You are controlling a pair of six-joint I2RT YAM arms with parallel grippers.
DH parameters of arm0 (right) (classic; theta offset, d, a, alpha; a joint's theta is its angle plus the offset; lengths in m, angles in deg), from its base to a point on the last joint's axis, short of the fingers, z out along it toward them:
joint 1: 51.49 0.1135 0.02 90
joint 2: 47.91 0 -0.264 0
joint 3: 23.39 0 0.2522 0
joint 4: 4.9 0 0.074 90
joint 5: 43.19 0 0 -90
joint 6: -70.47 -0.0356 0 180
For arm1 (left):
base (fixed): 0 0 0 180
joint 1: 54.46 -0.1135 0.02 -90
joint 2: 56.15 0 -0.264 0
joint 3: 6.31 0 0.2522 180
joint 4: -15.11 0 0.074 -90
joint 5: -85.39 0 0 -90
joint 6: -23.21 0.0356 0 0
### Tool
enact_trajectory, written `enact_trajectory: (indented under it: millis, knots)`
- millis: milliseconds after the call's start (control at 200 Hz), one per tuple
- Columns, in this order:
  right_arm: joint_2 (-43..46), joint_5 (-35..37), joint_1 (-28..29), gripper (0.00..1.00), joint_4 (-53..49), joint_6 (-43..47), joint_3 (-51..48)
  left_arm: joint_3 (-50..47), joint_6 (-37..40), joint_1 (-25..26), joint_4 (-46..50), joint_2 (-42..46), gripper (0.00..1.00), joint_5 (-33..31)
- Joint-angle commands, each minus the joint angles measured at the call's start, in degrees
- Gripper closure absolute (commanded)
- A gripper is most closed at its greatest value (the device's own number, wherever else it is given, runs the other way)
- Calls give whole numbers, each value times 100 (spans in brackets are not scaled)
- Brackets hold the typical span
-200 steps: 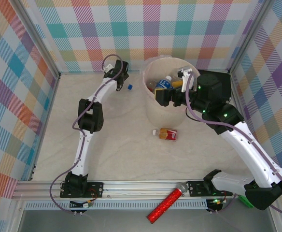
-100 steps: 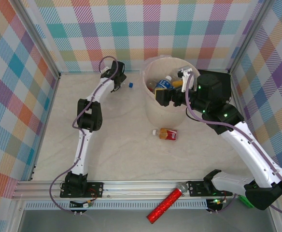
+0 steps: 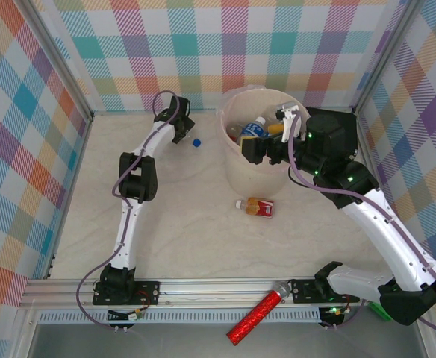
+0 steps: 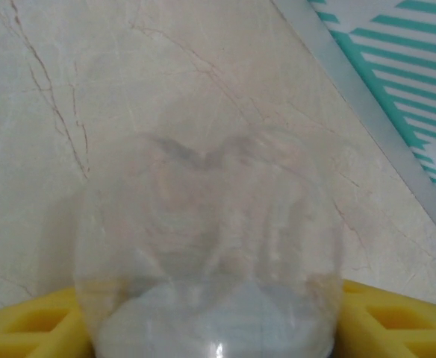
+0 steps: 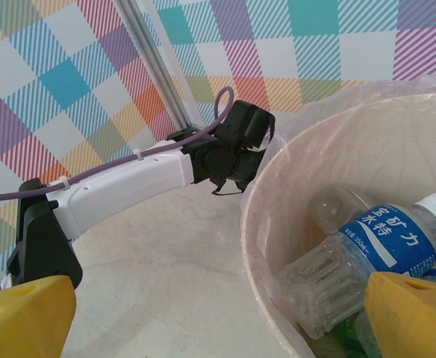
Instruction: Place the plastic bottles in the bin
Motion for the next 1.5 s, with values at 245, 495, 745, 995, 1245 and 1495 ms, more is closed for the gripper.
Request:
enact_trajectory:
  millis: [245,495,745,995,1245,1495]
  knots:
    - [169,32,34,1,113,-49,-56,-1466,28,-47,-579,1143,41,67]
    - [261,53,39,1,155,-124,-134,-2582,38,-48,-1231,2242,41,239]
    - [376,85,43,1,183,-167,-204,-3169,188,44,-1550,3305,42,510]
    - [440,169,43,1,179,-159,-232,-3262,434,393,-1618,4291,42,548]
    - [492,260,43,1,182,-149,-209,-3051,599,864,-1612,4820,42,676]
    - [643,553,43,1,50,-116,-205,-2677,815,1576,-1647,4921,42,721]
